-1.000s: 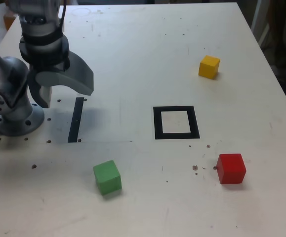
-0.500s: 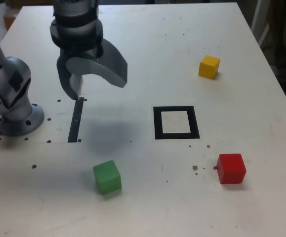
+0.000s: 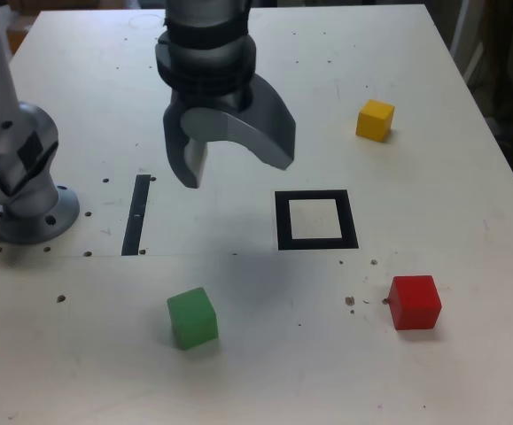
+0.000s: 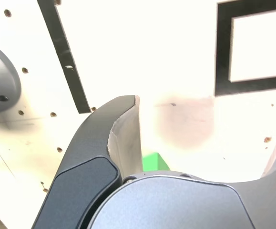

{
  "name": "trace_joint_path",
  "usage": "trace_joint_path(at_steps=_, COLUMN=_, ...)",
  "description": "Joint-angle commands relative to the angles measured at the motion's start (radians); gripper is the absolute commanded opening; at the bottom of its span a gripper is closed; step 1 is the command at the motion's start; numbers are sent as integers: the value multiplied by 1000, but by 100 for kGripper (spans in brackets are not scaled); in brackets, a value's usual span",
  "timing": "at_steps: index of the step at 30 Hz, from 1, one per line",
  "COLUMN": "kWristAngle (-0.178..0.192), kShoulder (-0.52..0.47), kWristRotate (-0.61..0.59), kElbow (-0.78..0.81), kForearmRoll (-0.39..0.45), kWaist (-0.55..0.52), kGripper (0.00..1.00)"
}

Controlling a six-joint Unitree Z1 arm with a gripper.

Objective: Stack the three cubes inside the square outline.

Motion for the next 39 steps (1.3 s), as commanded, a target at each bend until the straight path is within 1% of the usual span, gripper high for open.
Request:
trace_joint_path(at_steps=1, kWristAngle=2, kShoulder=48, kWristRotate=-1, kElbow=-58, kForearmRoll=28, kWaist=-16, kGripper=100)
trace_joint_path(at_steps=5, kWristAngle=8, kShoulder=135, kWristRotate=5, kElbow=-181, kForearmRoll=86, kWaist=-50, kGripper=100)
trace_joint_path(at_steps=11, kWristAngle=9, kShoulder=226, kWristRotate=13, kElbow=-343, kForearmRoll=148, kWaist=-96, kGripper=100)
trace_joint_path(at_steps=17, kWristAngle=1, kShoulder=331, kWristRotate=31, kElbow=-516, kForearmRoll=206, kWaist=-118, kGripper=100)
trace_joint_path(at_steps=26, kWristAngle=-22, kShoulder=534, kWristRotate=55, kElbow=-798, kForearmRoll=294, kWaist=-134, kGripper=99)
trace_joint_path(at_steps=32, kWristAngle=-25, kShoulder=614, kWristRotate=56, kElbow=-895, kForearmRoll=319, kWaist=-134, kGripper=99)
trace_joint_path(at_steps=39, kWristAngle=-25, kShoulder=697, kWristRotate=59, kElbow=-966, kForearmRoll=329, kWaist=-131, kGripper=99)
